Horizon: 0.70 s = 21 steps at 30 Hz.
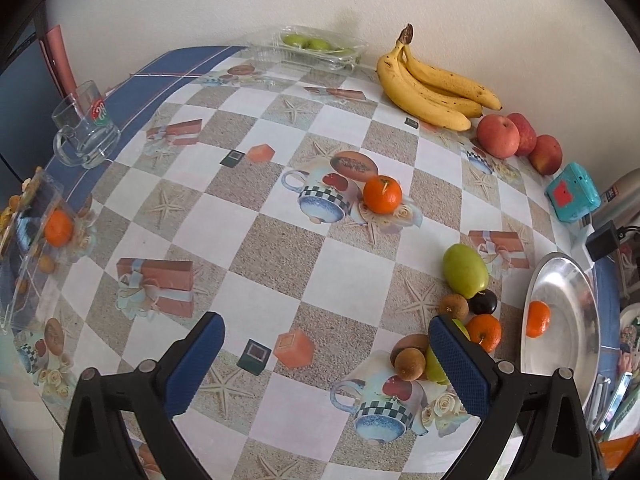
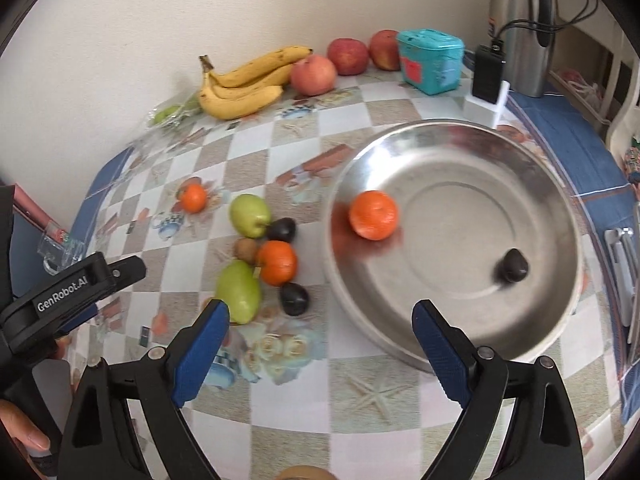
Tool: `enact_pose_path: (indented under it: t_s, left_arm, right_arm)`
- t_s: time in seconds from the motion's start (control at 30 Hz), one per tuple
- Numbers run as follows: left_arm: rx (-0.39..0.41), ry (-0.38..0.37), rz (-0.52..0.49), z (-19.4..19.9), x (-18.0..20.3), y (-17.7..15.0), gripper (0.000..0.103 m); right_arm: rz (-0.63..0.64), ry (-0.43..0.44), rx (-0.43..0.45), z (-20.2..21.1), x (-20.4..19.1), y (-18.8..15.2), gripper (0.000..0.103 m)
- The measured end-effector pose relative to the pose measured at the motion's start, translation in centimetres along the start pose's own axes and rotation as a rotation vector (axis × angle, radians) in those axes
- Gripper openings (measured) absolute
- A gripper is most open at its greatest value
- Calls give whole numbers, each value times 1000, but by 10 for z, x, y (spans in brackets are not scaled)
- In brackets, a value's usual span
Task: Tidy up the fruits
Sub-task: 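Withdraw both open tools from the plate back toward the loose fruit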
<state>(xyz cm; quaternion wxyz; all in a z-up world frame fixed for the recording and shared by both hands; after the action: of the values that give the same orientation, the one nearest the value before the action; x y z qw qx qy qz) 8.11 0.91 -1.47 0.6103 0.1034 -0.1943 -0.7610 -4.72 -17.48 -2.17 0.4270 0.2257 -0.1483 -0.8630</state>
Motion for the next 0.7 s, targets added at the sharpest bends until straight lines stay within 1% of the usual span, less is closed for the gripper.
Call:
enact_pose_path:
  t_s: [0.1, 0.27, 0.37, 0.5, 0.6, 0.7]
  left_arm:
    - [-5, -25, 1, -1, 0, 1, 103]
    - [-16, -84, -3, -3, 5, 2, 103]
    - [-23, -125, 29, -7, 2, 1, 103]
    - [-52, -181, 66, -14, 0, 0, 102]
    - [-66, -190, 69, -18, 1, 0, 102]
    - [-87, -225, 79, -22, 4, -2, 100]
  right_arm:
    - [16, 53, -22, -5, -14, -2, 93]
    - [61, 87, -37, -7, -33, -4, 93]
    - [68, 83, -28, -5, -33, -2, 93]
    - [40, 79, -23, -5, -27, 2, 93]
    - [29, 79, -28, -6, -24, 4, 93]
    - [23, 77, -30, -7, -23, 5, 93]
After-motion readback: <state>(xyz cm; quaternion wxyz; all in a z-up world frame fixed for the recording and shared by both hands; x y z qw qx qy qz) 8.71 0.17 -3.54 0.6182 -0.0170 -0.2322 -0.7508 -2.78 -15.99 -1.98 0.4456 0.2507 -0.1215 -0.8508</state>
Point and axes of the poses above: each gripper's, at about its wrist camera, not at the fingertips, and z roughly against the way its jaws point, x to its right, y to its top, the point moved 3 cm from there along -z, roughly the way its jaws point, and after that the axes turned 5 degrees about -z, right-handed, at the moved point
